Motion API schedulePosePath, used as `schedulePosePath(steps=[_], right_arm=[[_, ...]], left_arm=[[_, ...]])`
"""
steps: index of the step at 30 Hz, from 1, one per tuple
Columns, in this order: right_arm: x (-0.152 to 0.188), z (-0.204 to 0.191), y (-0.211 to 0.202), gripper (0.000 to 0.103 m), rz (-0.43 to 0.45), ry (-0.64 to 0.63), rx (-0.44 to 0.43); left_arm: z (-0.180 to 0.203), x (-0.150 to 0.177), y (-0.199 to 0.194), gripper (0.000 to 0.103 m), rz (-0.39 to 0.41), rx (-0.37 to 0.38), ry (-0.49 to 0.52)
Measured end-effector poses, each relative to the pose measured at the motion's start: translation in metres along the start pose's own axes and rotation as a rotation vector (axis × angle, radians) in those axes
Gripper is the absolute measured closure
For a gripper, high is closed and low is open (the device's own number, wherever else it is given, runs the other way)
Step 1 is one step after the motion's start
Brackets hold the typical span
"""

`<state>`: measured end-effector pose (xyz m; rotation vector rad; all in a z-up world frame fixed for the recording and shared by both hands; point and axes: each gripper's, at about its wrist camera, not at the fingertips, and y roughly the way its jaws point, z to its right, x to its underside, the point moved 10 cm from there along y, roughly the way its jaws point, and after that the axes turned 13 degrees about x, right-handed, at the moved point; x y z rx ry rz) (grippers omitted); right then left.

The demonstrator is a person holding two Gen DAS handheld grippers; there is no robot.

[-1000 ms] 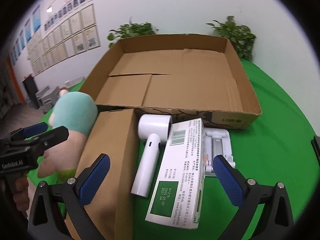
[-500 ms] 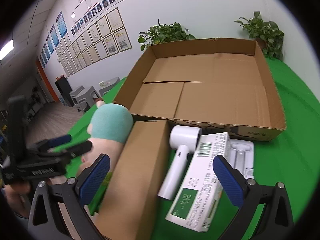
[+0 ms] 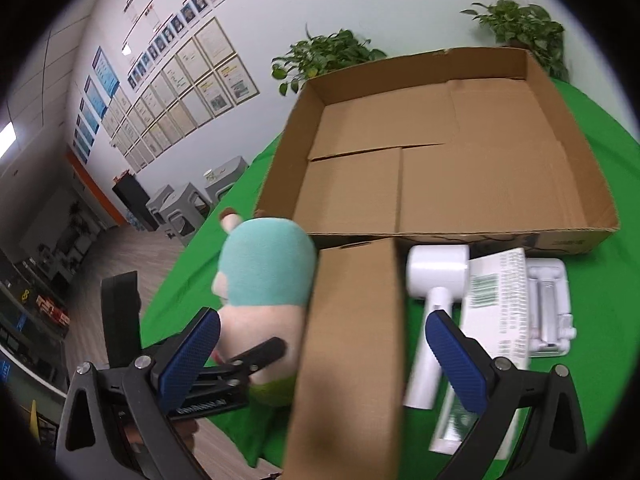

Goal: Organize objects
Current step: 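Grasp the pink-and-teal plush toy with the right gripper, then lift the plush toy and carry it over the cardboard tray box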

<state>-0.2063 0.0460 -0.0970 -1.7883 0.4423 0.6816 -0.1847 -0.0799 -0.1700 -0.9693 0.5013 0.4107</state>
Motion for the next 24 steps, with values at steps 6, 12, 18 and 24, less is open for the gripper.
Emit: schedulePosePath(steps=[6, 12, 18, 24], right_arm=[[-0.001, -0.021, 0.018, 0.001, -0.036, -0.016, 0.018], [0.007, -0.052, 0.038, 0.001, -0.101, -0.052, -0.028], [0.033, -0.089, 0.067, 0.003, -0.216, -0.117, -0.075], [0.050, -0.103, 0.085, 0.010, -0.290, -0.144, -0.083]], left_arm=[[-0.005, 0.004, -0.013, 0.036, -0.006, 0.067, 0.013], [-0.009, 0.015, -0.037, 0.037, -0.027, 0.079, 0.016], [-0.015, 0.033, -0.052, 0.037, -0.052, 0.091, 0.012], [-0.014, 0.036, -0.053, 0.037, -0.046, 0.080, 0.010]])
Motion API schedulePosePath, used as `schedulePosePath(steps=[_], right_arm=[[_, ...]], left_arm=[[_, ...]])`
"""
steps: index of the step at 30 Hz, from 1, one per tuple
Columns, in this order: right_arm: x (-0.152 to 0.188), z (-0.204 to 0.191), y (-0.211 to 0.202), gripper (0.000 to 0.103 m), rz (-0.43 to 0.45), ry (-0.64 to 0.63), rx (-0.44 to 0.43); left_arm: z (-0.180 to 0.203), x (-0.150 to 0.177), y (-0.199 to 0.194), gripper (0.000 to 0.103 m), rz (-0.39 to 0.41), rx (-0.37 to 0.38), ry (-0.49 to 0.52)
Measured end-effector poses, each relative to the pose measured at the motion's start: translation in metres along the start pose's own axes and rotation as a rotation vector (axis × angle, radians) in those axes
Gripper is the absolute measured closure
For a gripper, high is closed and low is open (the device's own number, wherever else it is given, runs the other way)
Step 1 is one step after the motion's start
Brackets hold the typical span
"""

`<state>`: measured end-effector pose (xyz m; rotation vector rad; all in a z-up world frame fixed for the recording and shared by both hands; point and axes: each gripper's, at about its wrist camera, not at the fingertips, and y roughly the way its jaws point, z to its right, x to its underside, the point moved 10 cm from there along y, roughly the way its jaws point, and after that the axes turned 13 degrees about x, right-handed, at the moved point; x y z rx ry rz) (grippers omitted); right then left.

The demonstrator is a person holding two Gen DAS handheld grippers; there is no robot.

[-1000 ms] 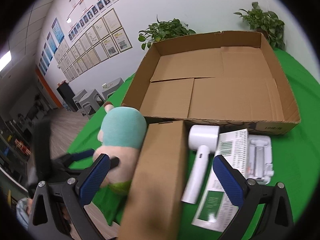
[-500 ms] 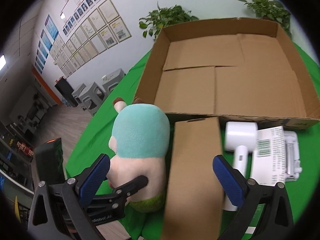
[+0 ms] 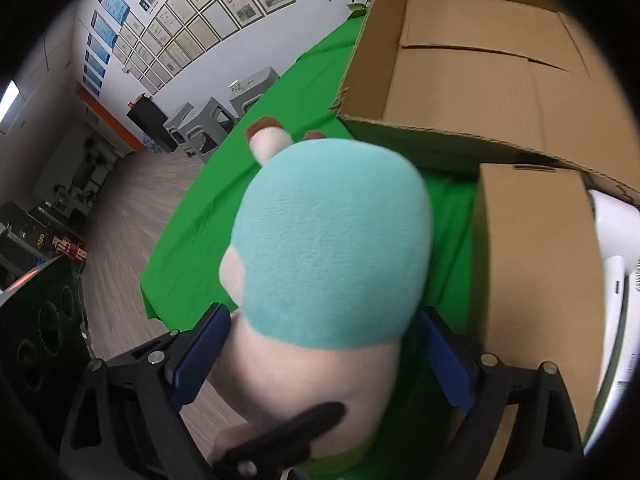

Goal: Organize objects
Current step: 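Lift the plush toy and carry it over the cardboard tray box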

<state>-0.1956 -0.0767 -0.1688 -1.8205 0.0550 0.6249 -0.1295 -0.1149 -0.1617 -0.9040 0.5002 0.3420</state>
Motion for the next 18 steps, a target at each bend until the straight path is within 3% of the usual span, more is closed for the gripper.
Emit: schedulePosePath(steps=[11, 18], right_arm=[[0.004, -0.001, 0.001, 0.019, -0.008, -0.061, 0.012], [0.005, 0.004, -0.005, 0.031, 0.010, -0.071, -0.018]], left_arm=[[0.000, 0.007, -0.006, 0.039, 0.034, -0.002, -0.051], [0.012, 0.008, -0.012, 0.044, 0.050, -0.030, -0.029]])
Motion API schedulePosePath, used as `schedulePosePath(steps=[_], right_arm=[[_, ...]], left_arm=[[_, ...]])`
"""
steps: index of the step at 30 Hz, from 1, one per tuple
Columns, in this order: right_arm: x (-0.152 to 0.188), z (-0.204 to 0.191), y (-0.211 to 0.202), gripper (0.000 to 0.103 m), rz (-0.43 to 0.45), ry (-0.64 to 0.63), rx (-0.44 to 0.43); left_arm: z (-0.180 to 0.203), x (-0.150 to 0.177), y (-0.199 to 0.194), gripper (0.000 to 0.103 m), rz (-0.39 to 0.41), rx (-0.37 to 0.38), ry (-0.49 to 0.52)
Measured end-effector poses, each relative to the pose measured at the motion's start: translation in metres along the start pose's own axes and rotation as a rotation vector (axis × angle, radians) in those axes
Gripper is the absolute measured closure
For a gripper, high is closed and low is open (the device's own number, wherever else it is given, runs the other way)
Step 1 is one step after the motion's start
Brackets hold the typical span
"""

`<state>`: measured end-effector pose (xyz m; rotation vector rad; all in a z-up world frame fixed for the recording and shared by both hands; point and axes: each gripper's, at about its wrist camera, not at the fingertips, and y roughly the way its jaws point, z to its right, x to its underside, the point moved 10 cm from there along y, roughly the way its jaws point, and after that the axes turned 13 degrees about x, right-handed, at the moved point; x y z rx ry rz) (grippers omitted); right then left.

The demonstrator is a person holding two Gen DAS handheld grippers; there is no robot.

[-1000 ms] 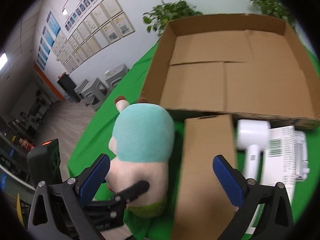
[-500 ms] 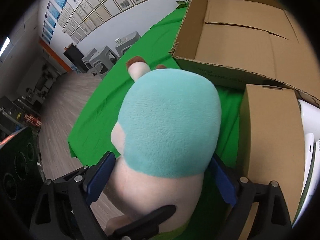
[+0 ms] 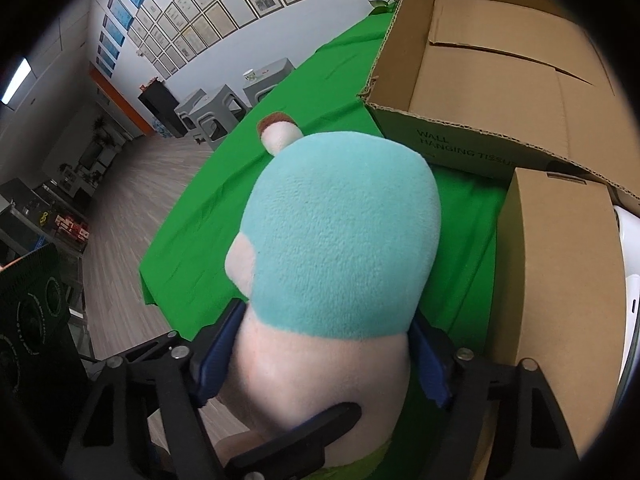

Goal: Organize objects
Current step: 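Lift the plush toy and carry it over the cardboard tray box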

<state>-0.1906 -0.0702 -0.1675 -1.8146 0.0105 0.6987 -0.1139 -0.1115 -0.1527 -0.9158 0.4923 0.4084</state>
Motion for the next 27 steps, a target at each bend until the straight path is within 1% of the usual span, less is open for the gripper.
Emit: schedulePosePath(steps=[1, 4, 7, 12, 14, 18, 20, 21, 23, 27], right_arm=[[-0.006, -0.002, 0.001, 0.033, 0.011, -0.002, -0.005], [-0.007, 0.001, -0.009, 0.036, 0.041, 0.010, -0.025], [-0.014, 0.002, -0.022, 0.036, 0.085, 0.019, -0.040], [-0.032, 0.011, -0.049, 0.037, 0.169, 0.041, -0.035], [-0.042, 0.019, -0.061, 0.037, 0.207, 0.055, -0.027], [-0.072, 0.036, -0.091, 0.037, 0.301, 0.064, -0.010], [-0.088, 0.044, -0.105, 0.037, 0.351, 0.065, 0.008], [-0.099, 0.050, -0.116, 0.037, 0.379, 0.069, 0.021], [-0.113, 0.057, -0.127, 0.037, 0.413, 0.070, 0.043], [-0.149, 0.070, -0.144, 0.037, 0.471, 0.073, 0.087]], left_arm=[[0.002, 0.001, -0.002, 0.044, 0.002, -0.004, 0.007], [0.012, 0.000, -0.009, 0.045, 0.009, -0.024, 0.035], [0.024, -0.008, -0.014, 0.045, 0.023, -0.037, 0.069], [0.051, -0.033, -0.016, 0.045, 0.041, -0.039, 0.154], [0.067, -0.049, -0.017, 0.045, 0.053, -0.034, 0.198], [0.105, -0.084, -0.027, 0.045, 0.100, -0.016, 0.280], [0.128, -0.111, -0.027, 0.045, 0.127, -0.003, 0.325], [0.136, -0.119, -0.028, 0.045, 0.136, 0.004, 0.342], [0.155, -0.144, -0.028, 0.045, 0.156, 0.027, 0.382], [0.180, -0.187, -0.024, 0.045, 0.181, 0.056, 0.429]])
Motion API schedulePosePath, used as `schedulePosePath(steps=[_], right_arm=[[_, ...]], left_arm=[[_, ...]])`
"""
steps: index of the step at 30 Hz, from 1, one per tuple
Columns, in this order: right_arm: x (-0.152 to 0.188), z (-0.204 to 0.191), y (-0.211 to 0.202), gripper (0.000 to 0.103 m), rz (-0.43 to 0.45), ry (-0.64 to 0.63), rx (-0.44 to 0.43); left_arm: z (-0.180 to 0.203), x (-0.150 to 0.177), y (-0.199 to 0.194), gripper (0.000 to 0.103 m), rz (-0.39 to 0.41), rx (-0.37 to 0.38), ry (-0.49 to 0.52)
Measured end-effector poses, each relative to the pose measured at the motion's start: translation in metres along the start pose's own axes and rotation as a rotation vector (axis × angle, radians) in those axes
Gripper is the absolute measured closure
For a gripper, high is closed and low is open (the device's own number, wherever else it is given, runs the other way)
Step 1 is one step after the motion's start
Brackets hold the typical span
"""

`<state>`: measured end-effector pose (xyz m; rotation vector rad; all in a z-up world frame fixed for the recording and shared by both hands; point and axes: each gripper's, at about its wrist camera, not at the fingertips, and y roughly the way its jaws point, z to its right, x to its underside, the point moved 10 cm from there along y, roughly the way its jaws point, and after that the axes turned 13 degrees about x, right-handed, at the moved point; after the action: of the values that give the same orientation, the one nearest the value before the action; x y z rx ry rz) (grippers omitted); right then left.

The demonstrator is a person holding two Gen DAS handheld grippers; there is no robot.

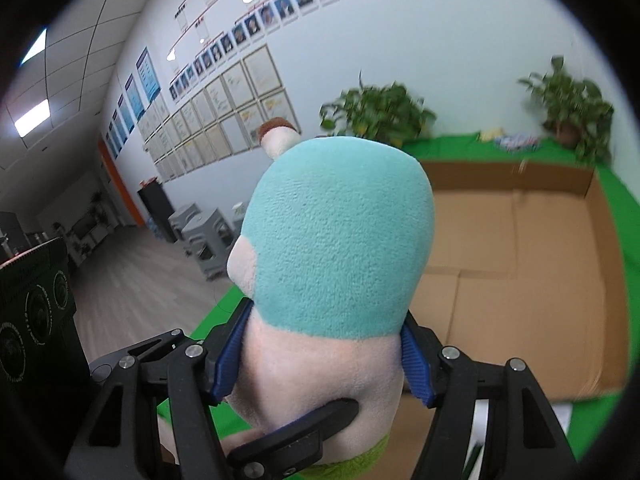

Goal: Organize objects
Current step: 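Lift the plush toy and carry it over the cardboard tray box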

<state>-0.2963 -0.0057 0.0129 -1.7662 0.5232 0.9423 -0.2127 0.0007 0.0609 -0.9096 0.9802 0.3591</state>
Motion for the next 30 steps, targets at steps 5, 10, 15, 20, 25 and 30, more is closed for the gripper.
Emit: schedulePosePath(steps=[5, 10, 15, 20, 25, 30], right_arm=[[-0.042, 0.004, 0.004, 0.039, 0.051, -0.030, 0.035], [-0.051, 0.001, 0.012, 0.039, 0.057, -0.083, 0.053], [-0.056, -0.004, 0.038, 0.040, 0.015, -0.109, 0.055], [-0.044, -0.003, 0.075, 0.040, -0.060, -0.092, 0.037], [-0.018, 0.007, 0.113, 0.041, -0.148, -0.070, 0.035], [0.007, 0.014, 0.139, 0.043, -0.209, -0.052, 0.038]], left_arm=[[0.001, -0.052, 0.002, 0.045, 0.052, 0.035, 0.000], [-0.015, -0.077, -0.003, 0.045, 0.096, 0.060, -0.045], [-0.055, -0.077, 0.000, 0.045, 0.079, 0.075, -0.091], [-0.077, -0.044, 0.013, 0.045, 0.038, 0.086, -0.157], [-0.090, -0.009, 0.035, 0.045, -0.014, 0.108, -0.216], [-0.096, 0.020, 0.050, 0.045, -0.075, 0.124, -0.256]])
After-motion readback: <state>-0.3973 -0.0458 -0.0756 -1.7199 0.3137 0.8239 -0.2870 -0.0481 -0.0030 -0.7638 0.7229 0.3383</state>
